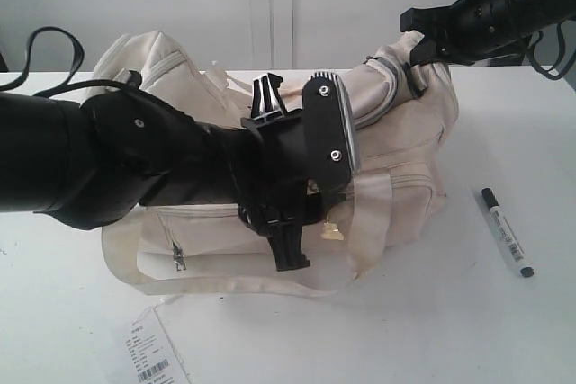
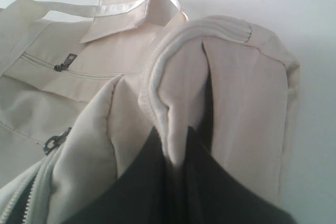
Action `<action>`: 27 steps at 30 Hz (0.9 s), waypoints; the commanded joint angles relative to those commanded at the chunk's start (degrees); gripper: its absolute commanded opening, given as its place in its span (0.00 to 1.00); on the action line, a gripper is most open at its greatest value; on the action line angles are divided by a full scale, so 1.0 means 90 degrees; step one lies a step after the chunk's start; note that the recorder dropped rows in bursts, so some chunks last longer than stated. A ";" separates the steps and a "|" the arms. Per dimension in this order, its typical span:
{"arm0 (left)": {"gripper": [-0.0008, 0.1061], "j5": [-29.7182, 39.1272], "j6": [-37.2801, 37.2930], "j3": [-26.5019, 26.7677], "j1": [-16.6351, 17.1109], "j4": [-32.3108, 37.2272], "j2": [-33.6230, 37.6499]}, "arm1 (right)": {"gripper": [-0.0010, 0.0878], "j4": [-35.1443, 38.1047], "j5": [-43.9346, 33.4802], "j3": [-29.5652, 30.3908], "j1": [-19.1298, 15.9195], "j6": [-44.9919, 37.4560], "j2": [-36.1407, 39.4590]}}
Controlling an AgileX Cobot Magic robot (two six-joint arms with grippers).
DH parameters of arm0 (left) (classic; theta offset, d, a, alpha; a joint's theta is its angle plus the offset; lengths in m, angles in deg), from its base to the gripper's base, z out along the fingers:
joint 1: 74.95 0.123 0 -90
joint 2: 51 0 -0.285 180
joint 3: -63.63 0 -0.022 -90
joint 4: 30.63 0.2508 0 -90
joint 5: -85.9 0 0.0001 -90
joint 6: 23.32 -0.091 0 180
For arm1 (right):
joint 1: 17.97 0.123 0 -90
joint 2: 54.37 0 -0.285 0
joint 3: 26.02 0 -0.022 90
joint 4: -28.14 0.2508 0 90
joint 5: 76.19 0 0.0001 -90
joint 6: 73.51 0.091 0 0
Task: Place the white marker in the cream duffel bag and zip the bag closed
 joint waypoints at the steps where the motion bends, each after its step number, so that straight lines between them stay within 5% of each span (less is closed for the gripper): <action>1: 0.33 -0.0067 0.0000 0.0000 0.0000 0.0000 0.0000 | 0.01 0.0000 0.0000 0.0000 0.0000 0.0000 0.0000; 6: 0.01 -0.0099 0.0000 0.0000 0.0000 -0.0228 0.0000 | 0.01 0.0000 0.0000 0.0000 0.0000 0.0000 0.0000; 20: 0.01 -0.0184 0.0000 0.0000 0.0000 -0.2093 -0.0724 | 0.01 0.0000 0.0000 0.0000 0.0000 0.0000 0.0000; 24: 0.01 -0.0170 -0.0028 0.0000 0.0000 -0.3275 -0.0784 | 0.01 0.0000 0.0000 0.0000 0.0000 0.0000 0.0000; 27: 0.15 -0.0184 -0.0556 -0.0028 0.0000 -0.4116 -0.0784 | 0.01 0.0000 0.0000 0.0000 0.0000 0.0000 0.0000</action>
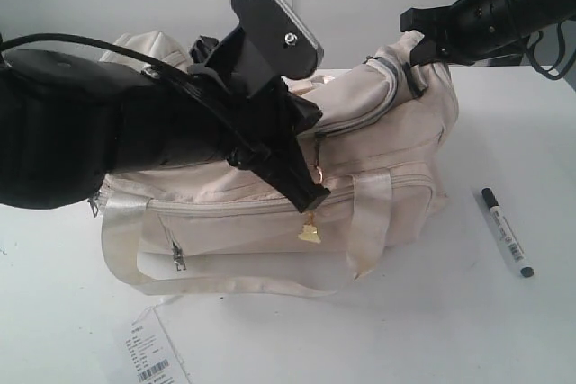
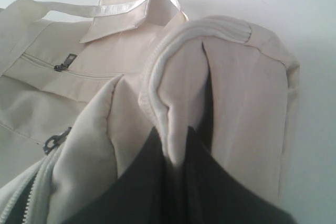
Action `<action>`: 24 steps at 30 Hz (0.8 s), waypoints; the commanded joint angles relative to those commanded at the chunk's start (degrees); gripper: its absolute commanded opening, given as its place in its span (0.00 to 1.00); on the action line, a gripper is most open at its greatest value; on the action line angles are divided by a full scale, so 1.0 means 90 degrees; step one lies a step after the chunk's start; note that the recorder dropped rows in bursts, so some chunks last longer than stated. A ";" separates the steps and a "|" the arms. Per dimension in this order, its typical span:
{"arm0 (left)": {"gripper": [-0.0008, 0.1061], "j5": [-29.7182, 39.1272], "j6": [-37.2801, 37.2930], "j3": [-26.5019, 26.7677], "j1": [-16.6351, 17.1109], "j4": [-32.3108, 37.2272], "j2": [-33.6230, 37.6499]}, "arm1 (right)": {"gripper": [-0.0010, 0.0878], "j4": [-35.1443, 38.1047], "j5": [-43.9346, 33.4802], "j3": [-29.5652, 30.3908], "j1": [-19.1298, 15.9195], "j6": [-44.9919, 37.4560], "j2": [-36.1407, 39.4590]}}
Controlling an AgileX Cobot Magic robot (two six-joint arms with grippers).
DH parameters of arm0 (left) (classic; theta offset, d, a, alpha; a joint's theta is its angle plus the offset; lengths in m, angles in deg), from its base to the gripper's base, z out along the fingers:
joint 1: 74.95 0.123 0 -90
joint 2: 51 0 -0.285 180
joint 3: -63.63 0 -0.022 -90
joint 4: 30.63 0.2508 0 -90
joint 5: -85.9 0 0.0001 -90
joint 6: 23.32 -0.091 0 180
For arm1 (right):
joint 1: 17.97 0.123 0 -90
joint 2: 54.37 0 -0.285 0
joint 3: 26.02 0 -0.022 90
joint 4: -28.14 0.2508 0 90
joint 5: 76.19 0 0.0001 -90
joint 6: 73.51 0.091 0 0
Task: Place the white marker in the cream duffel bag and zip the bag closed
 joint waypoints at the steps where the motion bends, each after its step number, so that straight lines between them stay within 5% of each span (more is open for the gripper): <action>1: 0.22 0.0040 0.0058 -0.0023 0.0000 0.0000 0.0000 | 0.01 0.0000 0.0000 0.0000 0.0000 0.0000 0.0000; 4: 0.55 0.0405 0.0614 -0.0022 0.0000 0.0000 0.0000 | 0.01 0.0000 0.0000 0.0000 0.0000 0.0000 0.0000; 6: 0.66 0.0514 0.0967 -0.0022 0.0000 0.0000 0.0031 | 0.01 0.0000 0.0000 0.0000 0.0000 0.0000 0.0000; 10: 0.59 0.0630 0.1269 -0.0050 0.0000 0.0000 0.0253 | 0.01 0.0000 0.0000 0.0000 0.0000 0.0000 0.0000; 14: 0.55 0.2013 0.1417 -0.0037 0.0000 0.0000 0.0304 | 0.01 0.0000 0.0000 0.0000 0.0000 0.0000 0.0000; 18: 0.34 0.3067 0.0922 -0.0036 0.0000 0.0131 0.0291 | 0.01 0.0000 0.0000 0.0000 0.0000 0.0000 0.0000; 22: 0.04 0.2731 0.0563 -0.0036 0.0000 0.1144 0.0291 | 0.01 0.0000 0.0000 0.0000 0.0000 0.0000 0.0000; 24: 0.01 0.2643 0.0486 -0.0036 0.0000 0.1188 0.0291 | 0.01 0.0000 0.0000 0.0000 0.0000 0.0000 0.0000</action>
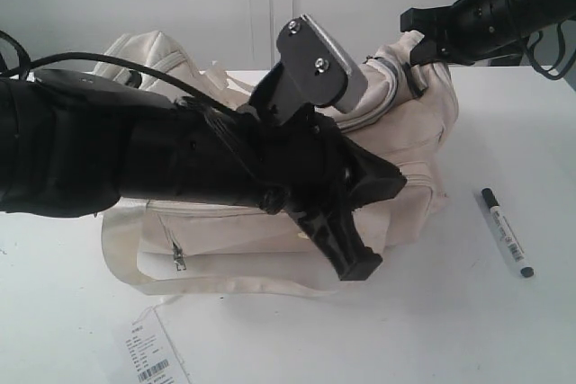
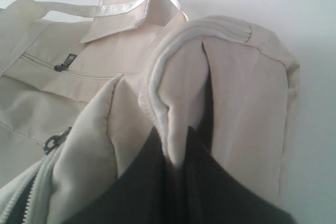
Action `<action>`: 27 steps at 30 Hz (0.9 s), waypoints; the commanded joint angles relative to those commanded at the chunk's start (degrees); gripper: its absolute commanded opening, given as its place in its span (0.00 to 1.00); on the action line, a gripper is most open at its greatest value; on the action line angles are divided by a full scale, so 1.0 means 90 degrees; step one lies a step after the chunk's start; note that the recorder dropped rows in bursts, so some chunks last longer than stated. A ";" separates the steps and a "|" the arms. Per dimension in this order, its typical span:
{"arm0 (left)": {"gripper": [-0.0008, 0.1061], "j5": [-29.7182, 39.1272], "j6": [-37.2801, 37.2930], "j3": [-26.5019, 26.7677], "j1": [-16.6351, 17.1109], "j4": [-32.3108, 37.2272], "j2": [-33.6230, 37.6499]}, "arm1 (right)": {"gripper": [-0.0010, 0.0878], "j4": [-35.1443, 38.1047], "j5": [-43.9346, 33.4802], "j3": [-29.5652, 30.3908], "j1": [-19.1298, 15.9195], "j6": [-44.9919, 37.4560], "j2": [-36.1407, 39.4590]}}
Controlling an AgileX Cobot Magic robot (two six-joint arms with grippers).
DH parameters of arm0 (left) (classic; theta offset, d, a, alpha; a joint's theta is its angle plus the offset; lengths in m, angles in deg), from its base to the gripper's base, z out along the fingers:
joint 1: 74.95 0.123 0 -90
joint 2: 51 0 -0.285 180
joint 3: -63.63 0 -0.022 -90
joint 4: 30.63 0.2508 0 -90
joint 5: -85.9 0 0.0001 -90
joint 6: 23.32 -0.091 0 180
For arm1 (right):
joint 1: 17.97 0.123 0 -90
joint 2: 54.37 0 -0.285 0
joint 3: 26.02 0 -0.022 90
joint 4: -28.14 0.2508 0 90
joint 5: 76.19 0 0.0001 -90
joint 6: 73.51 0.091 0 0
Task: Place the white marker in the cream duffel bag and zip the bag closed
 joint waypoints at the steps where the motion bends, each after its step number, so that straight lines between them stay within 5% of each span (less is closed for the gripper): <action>1: 0.01 0.0017 -0.0065 0.0000 0.0000 0.0117 0.0000 | 0.01 0.0000 0.0000 0.0000 0.0000 0.0000 0.0000; 7: 0.01 0.0826 0.0028 0.0000 0.0000 0.0516 0.0000 | 0.01 0.0000 0.0000 0.0000 0.0000 0.0000 0.0000; 16: 0.01 0.0644 0.0804 -0.0012 0.0000 0.1484 -0.0010 | 0.01 0.0000 0.0000 0.0000 0.0000 0.0000 0.0000; 19: 0.01 0.0367 0.2503 -0.0012 0.0000 0.2694 -0.0010 | 0.01 0.0000 0.0000 0.0000 0.0000 0.0000 0.0000; 24: 0.02 -0.0149 0.7593 -0.0024 -0.0051 0.6075 -0.0010 | 0.01 0.0000 0.0000 0.0000 0.0000 0.0000 0.0000; 27: 0.19 -0.0369 1.0314 -0.0048 -0.0219 0.8237 -0.0010 | 0.01 0.0000 0.0000 0.0000 0.0000 0.0000 0.0000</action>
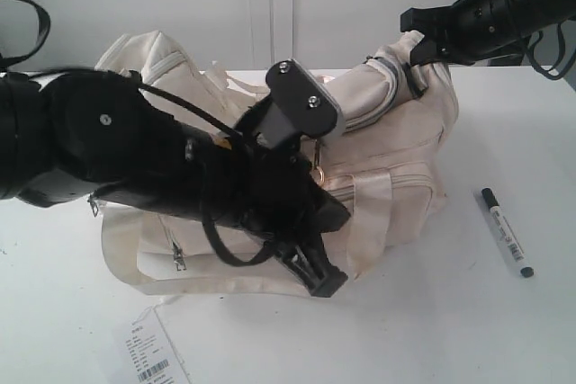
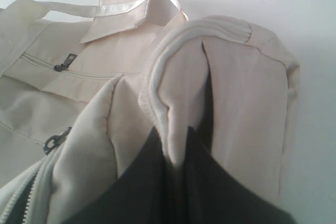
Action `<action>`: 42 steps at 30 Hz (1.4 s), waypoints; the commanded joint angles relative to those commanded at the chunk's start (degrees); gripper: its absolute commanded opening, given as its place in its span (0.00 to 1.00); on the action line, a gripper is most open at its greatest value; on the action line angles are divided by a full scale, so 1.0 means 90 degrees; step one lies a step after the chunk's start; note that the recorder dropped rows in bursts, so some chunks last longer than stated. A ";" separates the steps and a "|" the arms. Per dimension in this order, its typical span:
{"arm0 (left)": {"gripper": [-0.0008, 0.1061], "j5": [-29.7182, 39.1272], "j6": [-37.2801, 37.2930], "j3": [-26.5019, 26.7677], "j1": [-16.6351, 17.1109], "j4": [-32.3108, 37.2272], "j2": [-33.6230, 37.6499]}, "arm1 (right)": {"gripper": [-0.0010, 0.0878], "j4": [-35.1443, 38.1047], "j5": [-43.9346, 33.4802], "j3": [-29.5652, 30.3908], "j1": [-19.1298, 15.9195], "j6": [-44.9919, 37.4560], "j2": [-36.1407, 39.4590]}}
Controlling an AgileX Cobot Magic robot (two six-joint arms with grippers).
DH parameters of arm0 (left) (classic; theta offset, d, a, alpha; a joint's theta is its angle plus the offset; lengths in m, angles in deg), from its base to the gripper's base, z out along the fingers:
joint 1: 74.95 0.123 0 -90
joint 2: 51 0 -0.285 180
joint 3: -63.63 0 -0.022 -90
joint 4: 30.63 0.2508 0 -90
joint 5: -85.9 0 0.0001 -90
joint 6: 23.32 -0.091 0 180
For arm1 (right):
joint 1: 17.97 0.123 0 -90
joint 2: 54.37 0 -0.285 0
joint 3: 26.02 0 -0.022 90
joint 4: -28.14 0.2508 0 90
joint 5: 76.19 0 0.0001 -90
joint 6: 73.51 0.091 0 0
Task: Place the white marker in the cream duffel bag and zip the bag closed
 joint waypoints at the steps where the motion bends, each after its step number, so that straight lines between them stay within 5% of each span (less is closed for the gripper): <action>1: 0.28 -0.0057 0.0843 0.0000 -0.0053 0.0673 0.0000 | 0.01 0.0000 0.0000 0.0000 0.0000 0.0000 0.0000; 4: 0.62 -0.0261 0.2300 0.0000 -0.0125 0.1482 0.0000 | 0.01 0.0000 0.0000 0.0000 0.0000 0.0000 0.0000; 6: 0.84 -0.0369 0.2372 0.0011 -0.0125 0.1482 0.0000 | 0.01 0.0000 0.0000 0.0000 0.0000 0.0000 0.0000; 8: 0.88 -0.0369 0.2381 0.0040 -0.0125 0.1482 0.0000 | 0.01 0.0000 0.0000 0.0000 0.0000 0.0000 0.0000; 13: 0.75 -0.1083 0.3000 0.0278 0.0023 0.1002 0.0392 | 0.01 0.0000 0.0000 0.0000 0.0000 0.0000 0.0000; 19: 0.73 -0.0046 0.2349 0.0970 0.0159 0.1050 0.0406 | 0.01 0.0000 0.0001 0.0000 0.0000 0.0116 0.0000; 23: 0.72 0.1505 0.2737 0.1617 0.0159 0.1757 0.0406 | 0.01 0.0000 0.0001 0.0000 0.0000 0.0116 0.0000; 30: 0.72 0.2010 0.5453 0.1671 0.0159 0.4180 0.0593 | 0.01 0.0000 0.0001 0.0000 0.0000 0.0116 0.0000; 42: 0.72 0.1690 0.6076 0.1671 -0.0052 0.4405 0.0745 | 0.01 0.0000 0.0001 0.0000 0.0000 0.0116 0.0000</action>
